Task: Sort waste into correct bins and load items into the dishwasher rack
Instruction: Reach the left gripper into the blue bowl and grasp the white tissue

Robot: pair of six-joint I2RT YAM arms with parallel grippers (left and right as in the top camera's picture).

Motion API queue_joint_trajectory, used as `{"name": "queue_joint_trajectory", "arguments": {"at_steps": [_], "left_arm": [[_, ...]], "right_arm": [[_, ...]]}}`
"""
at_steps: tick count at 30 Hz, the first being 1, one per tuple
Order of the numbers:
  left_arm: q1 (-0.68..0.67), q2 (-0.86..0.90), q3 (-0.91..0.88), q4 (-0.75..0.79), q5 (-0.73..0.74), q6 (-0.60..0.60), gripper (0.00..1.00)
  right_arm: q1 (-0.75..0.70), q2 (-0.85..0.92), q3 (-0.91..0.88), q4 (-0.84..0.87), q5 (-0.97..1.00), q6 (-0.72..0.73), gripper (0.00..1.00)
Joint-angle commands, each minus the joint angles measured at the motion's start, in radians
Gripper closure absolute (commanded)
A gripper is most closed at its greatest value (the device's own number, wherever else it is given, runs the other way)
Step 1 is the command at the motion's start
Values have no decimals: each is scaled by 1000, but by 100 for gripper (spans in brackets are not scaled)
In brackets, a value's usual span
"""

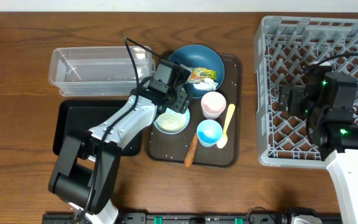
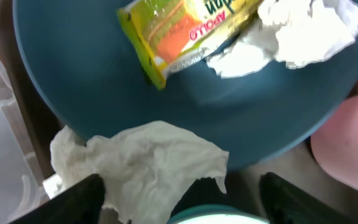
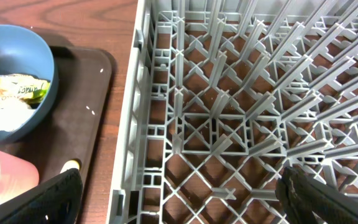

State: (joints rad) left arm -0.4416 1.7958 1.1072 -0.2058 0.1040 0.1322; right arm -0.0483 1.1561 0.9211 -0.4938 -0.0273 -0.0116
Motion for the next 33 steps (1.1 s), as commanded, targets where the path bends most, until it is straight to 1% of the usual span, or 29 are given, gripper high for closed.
{"name": "queue_joint_trajectory", "arguments": {"at_steps": [1,4,9,13,19,22,25,33], "left_arm": [[0,5,15,26,-12,10,27],[0,5,15,35,-12,10,36],[0,5,15,35,-12,10,45],[0,5,15,29,-15,10,46],[0,5,14,29,-65,10,47],[0,5,14,28,-65,10,56],[0,5,13,28,-65,10,59],[0,5,13,29,-79,10,85]], "right_arm": [[16,2,21,-1,-7,-1,1],[16,2,21,-1,-7,-1,1],[16,2,21,-1,-7,-1,1],[16,2,21,-1,-7,-1,1],[16,2,21,-1,-7,-1,1],[16,2,21,-1,-7,-1,1],[16,2,21,-1,-7,-1,1],[16,2,21,-1,-7,-1,1]]}}
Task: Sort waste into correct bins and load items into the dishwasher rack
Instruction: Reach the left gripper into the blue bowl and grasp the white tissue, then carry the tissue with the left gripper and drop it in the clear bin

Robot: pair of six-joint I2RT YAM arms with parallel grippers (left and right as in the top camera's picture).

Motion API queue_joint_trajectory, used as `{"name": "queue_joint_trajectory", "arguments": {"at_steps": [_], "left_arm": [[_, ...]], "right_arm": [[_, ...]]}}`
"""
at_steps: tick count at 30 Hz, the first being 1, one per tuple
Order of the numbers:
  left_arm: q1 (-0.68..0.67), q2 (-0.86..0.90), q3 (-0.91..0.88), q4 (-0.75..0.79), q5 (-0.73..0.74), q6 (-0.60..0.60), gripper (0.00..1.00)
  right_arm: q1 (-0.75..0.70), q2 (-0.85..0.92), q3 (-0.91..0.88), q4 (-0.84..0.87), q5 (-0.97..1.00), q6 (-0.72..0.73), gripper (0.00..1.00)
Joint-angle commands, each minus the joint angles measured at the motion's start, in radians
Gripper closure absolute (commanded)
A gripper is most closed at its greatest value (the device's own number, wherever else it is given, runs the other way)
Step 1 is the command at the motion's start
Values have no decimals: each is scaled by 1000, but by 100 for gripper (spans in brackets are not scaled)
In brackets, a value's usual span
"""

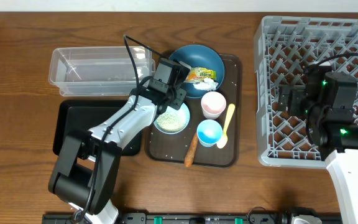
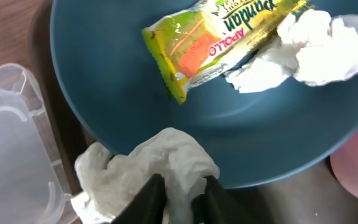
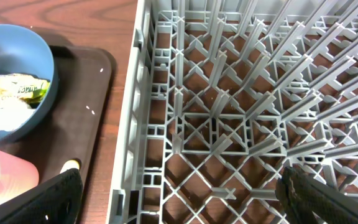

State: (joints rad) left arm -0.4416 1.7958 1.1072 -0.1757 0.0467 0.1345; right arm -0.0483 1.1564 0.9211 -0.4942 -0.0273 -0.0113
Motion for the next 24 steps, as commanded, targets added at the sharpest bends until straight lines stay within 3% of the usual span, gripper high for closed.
{"name": "queue_joint_trajectory", "arguments": {"at_steps": [1,4,10,16,24], "left_arm": [[0,5,13,-1,-34,8,87],[0,3,14,0,-57,7,94],[0,-56,17,2,-63,7,94],[8,-222,22,2,-67,8,94],[148,-359,22,3,-67,2,94]], "right_arm": [[16,2,21,0,-7,-1,1],[16,2,21,0,-7,-1,1],[16,2,21,0,-7,-1,1],[16,2,21,0,-7,-1,1],[16,2,21,0,-7,-1,1]]}}
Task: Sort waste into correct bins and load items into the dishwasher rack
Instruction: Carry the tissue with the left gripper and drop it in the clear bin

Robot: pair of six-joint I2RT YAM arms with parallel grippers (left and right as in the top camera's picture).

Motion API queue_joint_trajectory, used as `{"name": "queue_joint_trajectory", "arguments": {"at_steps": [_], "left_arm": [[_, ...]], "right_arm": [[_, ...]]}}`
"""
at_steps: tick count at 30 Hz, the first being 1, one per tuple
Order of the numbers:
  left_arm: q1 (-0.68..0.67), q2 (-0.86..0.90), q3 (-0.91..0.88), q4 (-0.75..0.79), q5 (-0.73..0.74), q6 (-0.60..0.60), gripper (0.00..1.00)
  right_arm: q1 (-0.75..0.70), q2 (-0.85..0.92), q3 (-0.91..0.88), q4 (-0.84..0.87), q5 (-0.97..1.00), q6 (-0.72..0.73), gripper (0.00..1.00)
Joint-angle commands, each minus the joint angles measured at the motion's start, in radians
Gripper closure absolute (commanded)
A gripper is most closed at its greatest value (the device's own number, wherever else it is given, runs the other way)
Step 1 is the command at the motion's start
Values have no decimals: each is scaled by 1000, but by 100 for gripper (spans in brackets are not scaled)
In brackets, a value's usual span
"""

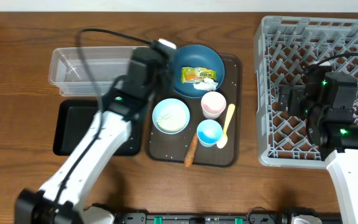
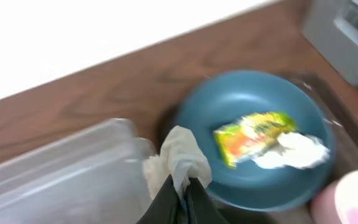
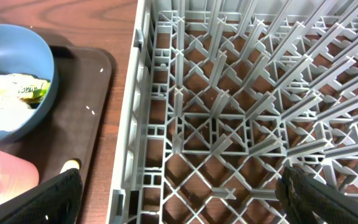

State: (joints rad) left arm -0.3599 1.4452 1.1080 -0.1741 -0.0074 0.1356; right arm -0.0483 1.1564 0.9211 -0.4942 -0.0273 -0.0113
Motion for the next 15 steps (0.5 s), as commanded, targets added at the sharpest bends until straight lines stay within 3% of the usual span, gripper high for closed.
{"name": "queue_joint_trajectory", "arguments": {"at_steps": [1,10,11,13,15], "left_arm": [[93,-8,21,1,-13,-9,94],[284,102,20,29,-11,-48,93],[292,115,20,35,-11,-48,88],[298,130,20,50,5,-47,58],[296,127,21,71,32,-47,41]], "right_arm": [[16,2,21,0,-7,-1,1],[16,2,21,3,-7,-1,1],[16,2,21,3,-7,-1,1],[16,2,21,3,-7,-1,1],[16,2,21,3,-7,-1,1]]}}
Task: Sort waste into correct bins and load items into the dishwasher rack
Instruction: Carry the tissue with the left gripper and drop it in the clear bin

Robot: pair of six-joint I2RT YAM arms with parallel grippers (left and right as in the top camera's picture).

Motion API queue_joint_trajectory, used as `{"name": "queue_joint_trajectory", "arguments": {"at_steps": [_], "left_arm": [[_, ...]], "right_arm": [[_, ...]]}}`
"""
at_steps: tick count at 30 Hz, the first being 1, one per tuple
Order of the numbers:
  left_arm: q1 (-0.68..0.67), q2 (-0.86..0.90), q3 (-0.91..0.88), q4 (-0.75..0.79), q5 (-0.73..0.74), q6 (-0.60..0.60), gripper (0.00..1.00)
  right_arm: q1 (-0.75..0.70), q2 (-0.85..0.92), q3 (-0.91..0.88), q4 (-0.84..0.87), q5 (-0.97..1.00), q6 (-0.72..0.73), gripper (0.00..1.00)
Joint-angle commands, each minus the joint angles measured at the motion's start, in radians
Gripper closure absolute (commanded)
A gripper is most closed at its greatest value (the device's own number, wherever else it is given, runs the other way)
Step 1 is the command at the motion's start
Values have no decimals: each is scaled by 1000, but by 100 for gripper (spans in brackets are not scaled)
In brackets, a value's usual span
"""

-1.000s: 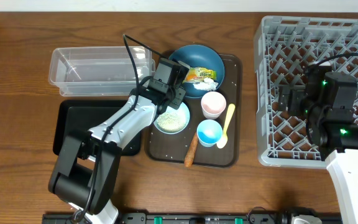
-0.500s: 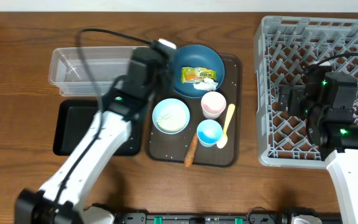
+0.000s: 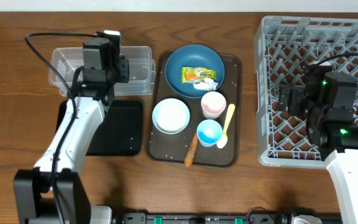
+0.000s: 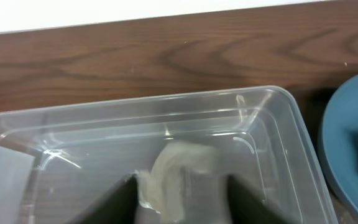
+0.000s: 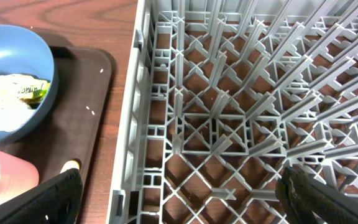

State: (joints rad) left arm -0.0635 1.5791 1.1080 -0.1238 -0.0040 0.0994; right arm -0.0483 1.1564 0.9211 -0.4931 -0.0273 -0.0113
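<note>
My left gripper [image 4: 179, 190] hangs open over the clear plastic bin [image 3: 67, 62]. A crumpled white tissue [image 4: 178, 163] lies in the bin between its spread fingers. On the brown tray [image 3: 229, 155] a blue plate [image 3: 191, 59] holds a yellow wrapper [image 3: 194, 74] and another white tissue [image 3: 209, 80]. A pale bowl [image 3: 171, 116], a pink cup [image 3: 213, 104], a blue cup [image 3: 209, 132], a yellow spoon [image 3: 227, 123] and an orange stick [image 3: 191, 151] also lie on the tray. My right gripper [image 5: 182, 202] is open and empty above the grey dishwasher rack [image 3: 272, 62].
A black tray [image 3: 123, 134] lies in front of the clear bin, left of the brown tray. The rack's upright tines [image 5: 260, 74] fill the right side. Bare wooden table [image 3: 17, 137] shows at the left and front.
My left gripper held the tissue pinched near the bin's right end, by the blue plate. Now it is over the bin with its jaws open, and the tissue lies inside. The right arm has not moved.
My left gripper stood open around a crumpled tissue at the blue plate's near edge. Then it was shut on that tissue. Later it held the tissue up between plate and clear bin. Now the tissue rests in the bin, released. The right gripper stayed over the rack.
</note>
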Motion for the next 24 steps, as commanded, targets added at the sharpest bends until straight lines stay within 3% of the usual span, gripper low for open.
{"name": "queue_joint_trajectory", "arguments": {"at_steps": [1,6,10,14,17,24], "left_arm": [[-3,-15,23,32,52,-11,41],[-39,-46,72,27,103,-62,36],[-83,-37,155,-53,155,-65,16],[-138,-11,252,-149,163,-90,12],[-176,23,306,-203,249,-110,9],[-237,162,320,-194,416,-242,8]], "right_arm": [[16,2,21,2,-7,-1,1],[16,2,21,3,-7,-1,1],[16,2,21,2,-7,-1,1],[16,2,21,2,-7,-1,1],[16,2,21,2,-8,0,1],[16,2,21,-2,-7,7,1]]}}
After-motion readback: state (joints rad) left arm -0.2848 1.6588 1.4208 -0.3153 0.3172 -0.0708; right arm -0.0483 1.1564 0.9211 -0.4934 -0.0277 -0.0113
